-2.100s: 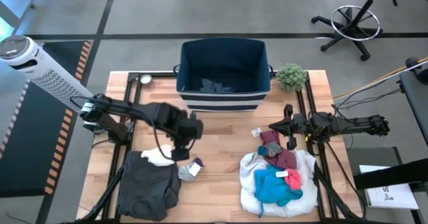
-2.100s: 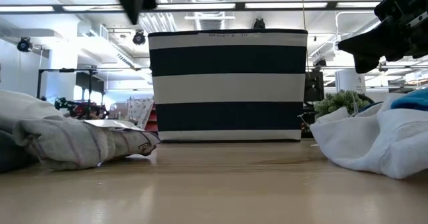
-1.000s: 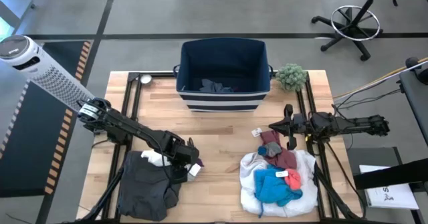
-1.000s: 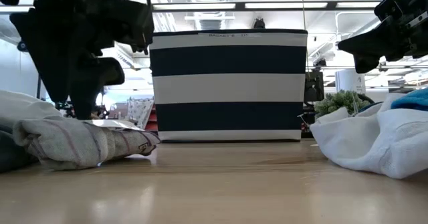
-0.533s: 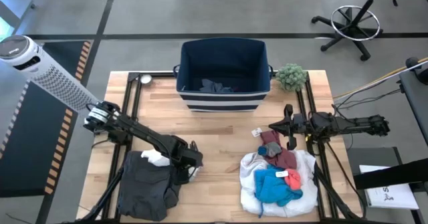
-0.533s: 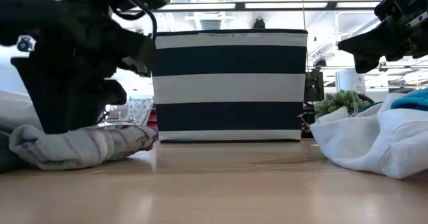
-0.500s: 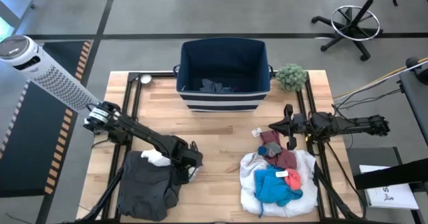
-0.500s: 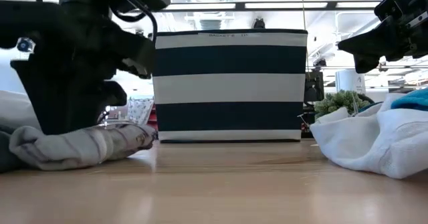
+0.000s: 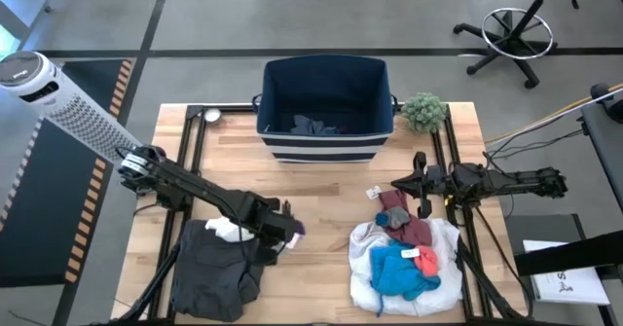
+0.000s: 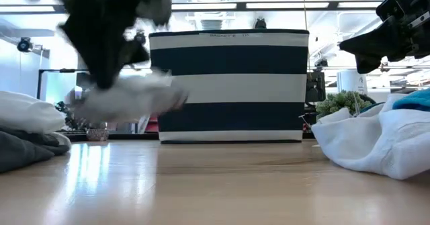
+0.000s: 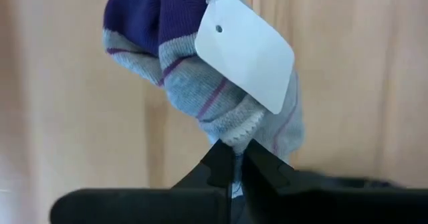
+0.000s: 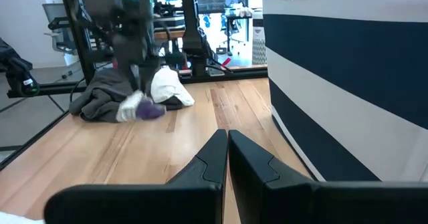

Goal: Sort clothes
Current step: Put the gray and purple socks into the laundry organizer

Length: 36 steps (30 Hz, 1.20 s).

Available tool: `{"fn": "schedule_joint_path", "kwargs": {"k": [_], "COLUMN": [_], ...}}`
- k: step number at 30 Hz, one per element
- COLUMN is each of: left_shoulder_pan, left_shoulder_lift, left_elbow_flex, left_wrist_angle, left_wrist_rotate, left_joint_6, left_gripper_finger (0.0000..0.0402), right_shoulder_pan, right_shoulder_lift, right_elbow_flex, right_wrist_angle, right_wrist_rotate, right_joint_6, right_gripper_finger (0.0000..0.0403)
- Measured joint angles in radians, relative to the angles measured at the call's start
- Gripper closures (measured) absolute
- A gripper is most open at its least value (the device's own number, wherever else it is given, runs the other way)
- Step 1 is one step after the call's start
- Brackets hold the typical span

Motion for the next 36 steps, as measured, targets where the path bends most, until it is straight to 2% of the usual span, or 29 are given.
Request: {"fn": "schedule_joint_path", "kwargs": {"k": [7, 12, 16, 19, 22, 27, 32, 36], "left_shoulder_pan": [0.008, 0.042, 0.118, 0.222, 0.347, 0.576, 0.769, 0.854], "left_shoulder_lift": [-0.029, -0.030, -0.030, -0.030, -0.030, -0.027, -0.006, 0.028], "left_elbow_flex": [0.248, 0.433, 0.562, 0.656, 0.733, 0.787, 0.756, 0.720], "left_wrist_angle": [-0.099, -0.127, -0.145, -0.163, -0.169, -0.164, -0.152, -0.134], "left_wrist_rotate": [-0.223, -0.351, -0.414, -0.418, -0.377, -0.193, -0.019, 0.078], "left_joint_6": [0.092, 0.225, 0.406, 0.522, 0.609, 0.695, 0.687, 0.692], "left_gripper_finger": [0.0400, 0.0401, 0.0401, 0.0401, 0.0401, 0.0401, 0.0402, 0.0397], "right_shoulder_pan": [0.000, 0.000, 0.000, 0.000, 0.000, 0.000, 0.000, 0.000], "right_shoulder_lift": [0.000, 0.000, 0.000, 0.000, 0.000, 0.000, 0.000, 0.000], "right_elbow_flex": [0.000, 0.000, 0.000, 0.000, 0.000, 0.000, 0.000, -0.002], "right_wrist_angle": [0.000, 0.000, 0.000, 0.000, 0.000, 0.001, 0.007, 0.038], "right_wrist_rotate": [0.000, 0.000, 0.000, 0.000, 0.000, 0.000, 0.001, 0.002], "right_joint_6": [0.000, -0.006, -0.036, -0.041, -0.042, -0.044, -0.050, -0.087], "right_gripper_finger": [0.0403, 0.0403, 0.0403, 0.0403, 0.0403, 0.0403, 0.0403, 0.0403]}}
